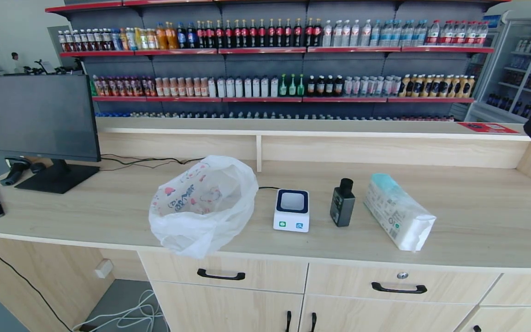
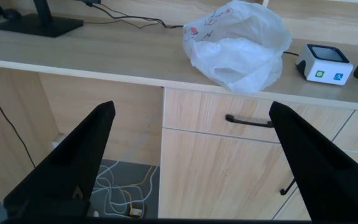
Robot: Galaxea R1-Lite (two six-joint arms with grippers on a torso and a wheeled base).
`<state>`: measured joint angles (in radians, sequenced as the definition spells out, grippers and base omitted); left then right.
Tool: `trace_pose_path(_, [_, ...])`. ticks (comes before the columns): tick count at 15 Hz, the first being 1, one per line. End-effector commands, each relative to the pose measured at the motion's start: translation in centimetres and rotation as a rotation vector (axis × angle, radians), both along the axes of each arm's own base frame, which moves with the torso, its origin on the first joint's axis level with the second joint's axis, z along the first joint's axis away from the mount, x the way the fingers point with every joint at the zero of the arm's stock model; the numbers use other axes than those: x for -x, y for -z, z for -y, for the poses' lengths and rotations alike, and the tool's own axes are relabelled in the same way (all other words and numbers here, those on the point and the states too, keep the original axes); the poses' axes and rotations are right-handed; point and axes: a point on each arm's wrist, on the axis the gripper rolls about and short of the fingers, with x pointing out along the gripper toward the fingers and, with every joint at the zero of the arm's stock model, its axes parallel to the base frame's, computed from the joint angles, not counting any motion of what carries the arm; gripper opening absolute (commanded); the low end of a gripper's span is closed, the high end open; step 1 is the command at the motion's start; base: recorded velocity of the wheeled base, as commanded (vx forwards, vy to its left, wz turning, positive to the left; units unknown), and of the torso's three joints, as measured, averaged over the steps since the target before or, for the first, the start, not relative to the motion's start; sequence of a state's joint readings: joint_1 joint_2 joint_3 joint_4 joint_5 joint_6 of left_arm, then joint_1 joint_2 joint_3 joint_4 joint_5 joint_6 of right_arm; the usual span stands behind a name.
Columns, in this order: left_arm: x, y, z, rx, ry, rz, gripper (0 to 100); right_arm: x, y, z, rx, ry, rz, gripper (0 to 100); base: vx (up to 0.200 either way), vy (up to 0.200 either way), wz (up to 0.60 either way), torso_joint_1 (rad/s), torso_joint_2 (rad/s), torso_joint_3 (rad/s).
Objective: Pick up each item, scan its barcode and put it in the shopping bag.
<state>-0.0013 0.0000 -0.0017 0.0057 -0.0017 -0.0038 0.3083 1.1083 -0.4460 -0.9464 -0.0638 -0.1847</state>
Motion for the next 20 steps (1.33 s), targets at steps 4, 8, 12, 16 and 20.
trace_pose_path(4, [0.0,0.0,0.0,0.001,0.0,-0.001,100,-5.5,4.8,-6.6,0.069,-0.115,-0.226,100,0.0,0.0,0.0,0.0,0.0,0.0])
trace_pose_path(8, [0.0,0.0,0.0,0.001,0.0,-0.001,100,-7.9,6.7,-7.2,0.012,-0.097,-0.284,100,0.0,0.0,0.0,0.0,0.0,0.0])
trace_pose_path(12, [0.0,0.0,0.0,0.001,0.0,-0.001,100,-10.4,9.1,-7.4,-0.043,-0.067,-0.307,100,0.0,0.0,0.0,0.0,0.0,0.0])
trace_pose_path(16, [0.0,0.0,0.0,0.001,0.0,-0.001,100,-12.4,12.0,-7.4,-0.109,-0.043,-0.376,100,0.0,0.0,0.0,0.0,0.0,0.0])
trace_pose_path(20, [0.0,0.0,0.0,0.001,0.0,-0.001,100,-17.0,14.9,-10.2,-0.189,-0.053,-0.249,100,0.0,0.0,0.0,0.0,0.0,0.0])
